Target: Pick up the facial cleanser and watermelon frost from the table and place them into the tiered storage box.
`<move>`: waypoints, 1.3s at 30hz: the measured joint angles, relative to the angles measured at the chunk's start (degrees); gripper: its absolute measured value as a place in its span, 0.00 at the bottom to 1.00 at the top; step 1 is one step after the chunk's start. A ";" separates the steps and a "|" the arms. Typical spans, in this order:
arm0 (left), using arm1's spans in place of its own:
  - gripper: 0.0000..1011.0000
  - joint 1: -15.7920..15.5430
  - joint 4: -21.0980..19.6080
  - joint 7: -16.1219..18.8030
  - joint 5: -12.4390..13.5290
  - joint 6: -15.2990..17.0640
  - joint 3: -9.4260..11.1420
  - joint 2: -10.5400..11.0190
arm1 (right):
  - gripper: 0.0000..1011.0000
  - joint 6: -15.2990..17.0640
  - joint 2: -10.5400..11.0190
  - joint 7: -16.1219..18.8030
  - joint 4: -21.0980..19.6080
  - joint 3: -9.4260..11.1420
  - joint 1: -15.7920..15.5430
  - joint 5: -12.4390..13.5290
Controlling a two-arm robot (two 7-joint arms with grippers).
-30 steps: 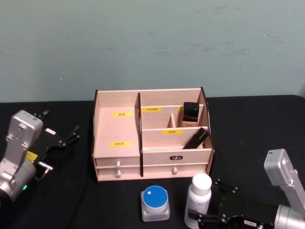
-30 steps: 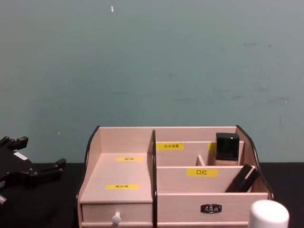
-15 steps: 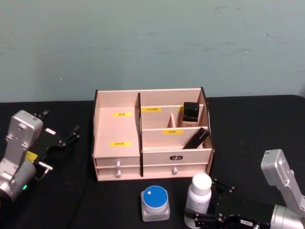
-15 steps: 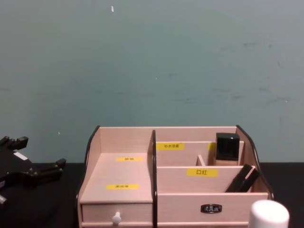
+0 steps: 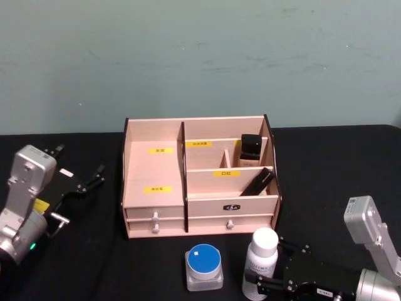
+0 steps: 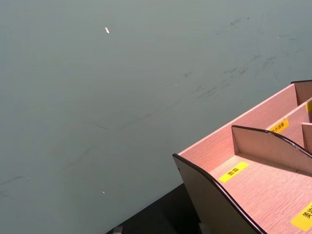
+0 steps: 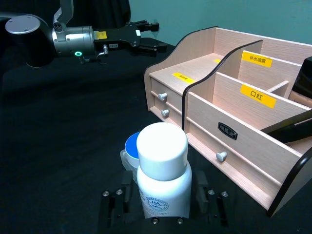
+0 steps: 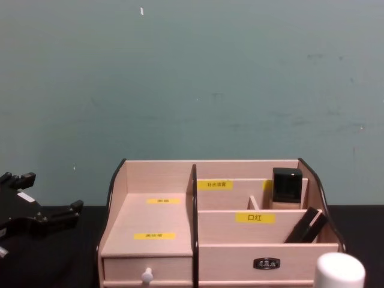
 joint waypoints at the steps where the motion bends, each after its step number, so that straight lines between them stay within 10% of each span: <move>1: 1.00 0.00 0.00 0.00 0.00 0.00 0.00 0.00 | 0.80 0.01 0.01 -0.01 -0.01 0.01 -0.01 0.01; 8: 1.00 0.00 0.00 0.00 0.00 0.00 0.00 0.00 | 0.61 0.03 0.04 -0.05 -0.06 0.04 -0.03 0.01; 24: 1.00 0.00 0.00 0.00 0.00 0.00 0.00 0.00 | 0.60 -0.52 -0.23 0.06 -1.32 0.72 0.45 0.72; 39: 1.00 0.00 0.00 0.00 0.00 0.00 0.00 0.00 | 0.60 -0.06 -5.60 -1.32 -0.53 1.01 11.87 0.45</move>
